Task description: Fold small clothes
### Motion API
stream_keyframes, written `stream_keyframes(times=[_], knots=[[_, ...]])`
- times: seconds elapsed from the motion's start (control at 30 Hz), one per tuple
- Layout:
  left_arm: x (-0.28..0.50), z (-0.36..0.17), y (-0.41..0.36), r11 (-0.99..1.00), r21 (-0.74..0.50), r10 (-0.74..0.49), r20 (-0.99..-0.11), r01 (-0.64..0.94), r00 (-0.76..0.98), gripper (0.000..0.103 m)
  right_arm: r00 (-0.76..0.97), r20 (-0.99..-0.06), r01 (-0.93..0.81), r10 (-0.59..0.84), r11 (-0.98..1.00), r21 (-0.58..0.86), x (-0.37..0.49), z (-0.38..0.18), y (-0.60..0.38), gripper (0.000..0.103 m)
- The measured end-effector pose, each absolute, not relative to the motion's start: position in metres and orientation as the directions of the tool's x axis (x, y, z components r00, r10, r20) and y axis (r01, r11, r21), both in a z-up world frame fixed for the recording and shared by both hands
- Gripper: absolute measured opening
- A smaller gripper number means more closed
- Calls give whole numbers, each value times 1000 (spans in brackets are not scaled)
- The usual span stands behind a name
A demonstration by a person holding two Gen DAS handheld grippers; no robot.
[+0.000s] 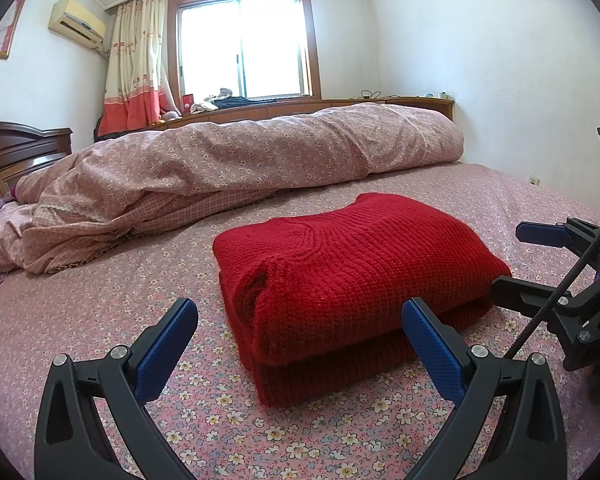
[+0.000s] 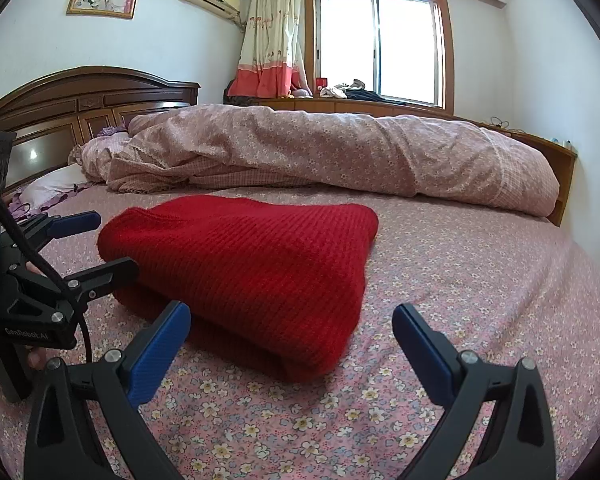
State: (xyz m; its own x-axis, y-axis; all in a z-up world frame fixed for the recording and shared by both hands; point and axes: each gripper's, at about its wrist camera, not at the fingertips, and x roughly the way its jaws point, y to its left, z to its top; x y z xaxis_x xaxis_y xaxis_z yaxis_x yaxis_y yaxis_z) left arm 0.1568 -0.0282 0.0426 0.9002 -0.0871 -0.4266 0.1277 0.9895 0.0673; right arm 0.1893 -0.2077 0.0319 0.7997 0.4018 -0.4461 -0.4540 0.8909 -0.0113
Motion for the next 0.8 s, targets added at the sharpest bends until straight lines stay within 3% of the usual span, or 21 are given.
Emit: stream_keyframes(times=[0.8], knots=[[158, 40, -26, 989, 58, -96, -433, 134, 896, 99, 795, -452, -462, 406, 887, -16, 193, 31, -208, 103]])
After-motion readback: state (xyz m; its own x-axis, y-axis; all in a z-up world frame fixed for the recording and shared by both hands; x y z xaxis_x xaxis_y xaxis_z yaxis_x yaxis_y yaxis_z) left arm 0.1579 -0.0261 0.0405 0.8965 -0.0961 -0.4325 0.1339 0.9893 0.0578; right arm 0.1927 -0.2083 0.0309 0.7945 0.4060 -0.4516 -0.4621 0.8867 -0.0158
